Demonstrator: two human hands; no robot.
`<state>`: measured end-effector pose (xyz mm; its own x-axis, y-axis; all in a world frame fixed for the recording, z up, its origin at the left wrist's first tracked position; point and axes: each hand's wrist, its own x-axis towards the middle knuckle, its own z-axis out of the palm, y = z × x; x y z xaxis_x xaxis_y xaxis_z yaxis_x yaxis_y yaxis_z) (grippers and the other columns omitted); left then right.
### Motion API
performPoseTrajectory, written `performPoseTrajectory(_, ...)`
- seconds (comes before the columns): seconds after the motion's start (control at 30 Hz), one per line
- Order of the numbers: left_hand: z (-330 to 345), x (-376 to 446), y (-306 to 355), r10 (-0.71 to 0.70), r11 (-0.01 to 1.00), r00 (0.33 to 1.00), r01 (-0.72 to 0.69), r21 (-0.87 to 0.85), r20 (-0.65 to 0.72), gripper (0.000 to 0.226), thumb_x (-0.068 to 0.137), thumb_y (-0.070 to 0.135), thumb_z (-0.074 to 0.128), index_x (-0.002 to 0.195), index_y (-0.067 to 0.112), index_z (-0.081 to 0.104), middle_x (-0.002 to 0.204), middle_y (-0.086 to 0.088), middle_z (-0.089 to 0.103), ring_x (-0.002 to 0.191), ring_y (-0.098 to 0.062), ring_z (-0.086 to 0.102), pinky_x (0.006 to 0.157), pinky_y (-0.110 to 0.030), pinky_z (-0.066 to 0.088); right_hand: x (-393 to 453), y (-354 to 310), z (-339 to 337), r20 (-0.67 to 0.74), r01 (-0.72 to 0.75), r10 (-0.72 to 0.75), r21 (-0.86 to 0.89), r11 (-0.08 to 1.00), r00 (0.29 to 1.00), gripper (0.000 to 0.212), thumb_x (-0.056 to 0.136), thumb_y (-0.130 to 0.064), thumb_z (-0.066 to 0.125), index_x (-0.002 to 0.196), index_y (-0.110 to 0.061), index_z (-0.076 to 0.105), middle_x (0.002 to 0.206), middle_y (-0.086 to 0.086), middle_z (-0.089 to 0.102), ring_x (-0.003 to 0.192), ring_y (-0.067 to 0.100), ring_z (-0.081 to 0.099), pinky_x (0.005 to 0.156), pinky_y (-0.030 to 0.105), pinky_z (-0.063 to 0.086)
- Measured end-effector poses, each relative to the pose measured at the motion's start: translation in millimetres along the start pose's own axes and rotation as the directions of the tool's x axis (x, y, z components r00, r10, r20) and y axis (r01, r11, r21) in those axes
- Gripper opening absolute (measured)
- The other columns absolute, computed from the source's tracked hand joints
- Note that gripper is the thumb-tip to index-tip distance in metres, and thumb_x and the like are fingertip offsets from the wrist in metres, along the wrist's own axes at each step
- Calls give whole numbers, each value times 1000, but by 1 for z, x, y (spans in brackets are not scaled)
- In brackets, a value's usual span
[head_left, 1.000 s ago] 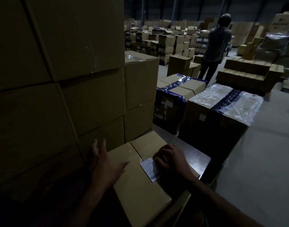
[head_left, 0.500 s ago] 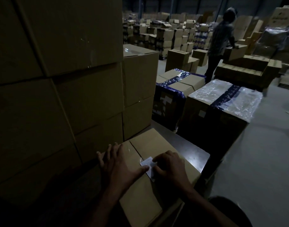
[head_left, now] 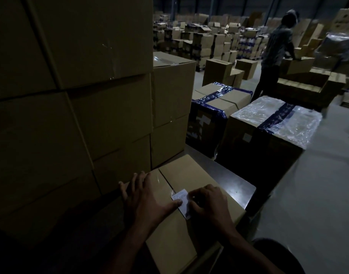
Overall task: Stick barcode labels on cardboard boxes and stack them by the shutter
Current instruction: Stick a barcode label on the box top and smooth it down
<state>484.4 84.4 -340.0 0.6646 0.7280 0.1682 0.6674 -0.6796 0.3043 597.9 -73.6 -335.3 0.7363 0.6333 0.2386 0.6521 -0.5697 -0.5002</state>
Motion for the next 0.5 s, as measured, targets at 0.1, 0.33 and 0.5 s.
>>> performPoseTrajectory(0.1,-1,-1,0,4,1000,1000,-4,-10,-7,139,45,108,22,154,23,24,163,-2,24,153,-20,10,120,-54,-10,-2,2,-1,-24,-25,26,67,997,999,15,81,-40,67,92,-32,73,85,-16,57,82,5,51,86,33,40)
performPoseTrajectory(0.33,2,-1,-1,10,1000,999,-10,-13,-37,137,47,108,26,154,21,28,162,-4,28,152,-21,14,120,-54,-11,-9,1,0,-27,-53,56,88,995,998,10,81,-38,71,90,-34,70,86,-15,56,83,5,51,84,31,42)
performPoseTrajectory(0.5,-1,-2,-1,6,1000,1000,-6,-15,-6,138,47,109,24,155,23,22,164,-2,22,153,-19,8,120,-54,-11,-14,2,-4,-26,-57,59,84,995,998,11,82,-34,70,93,-32,72,86,-13,56,85,7,49,84,30,40)
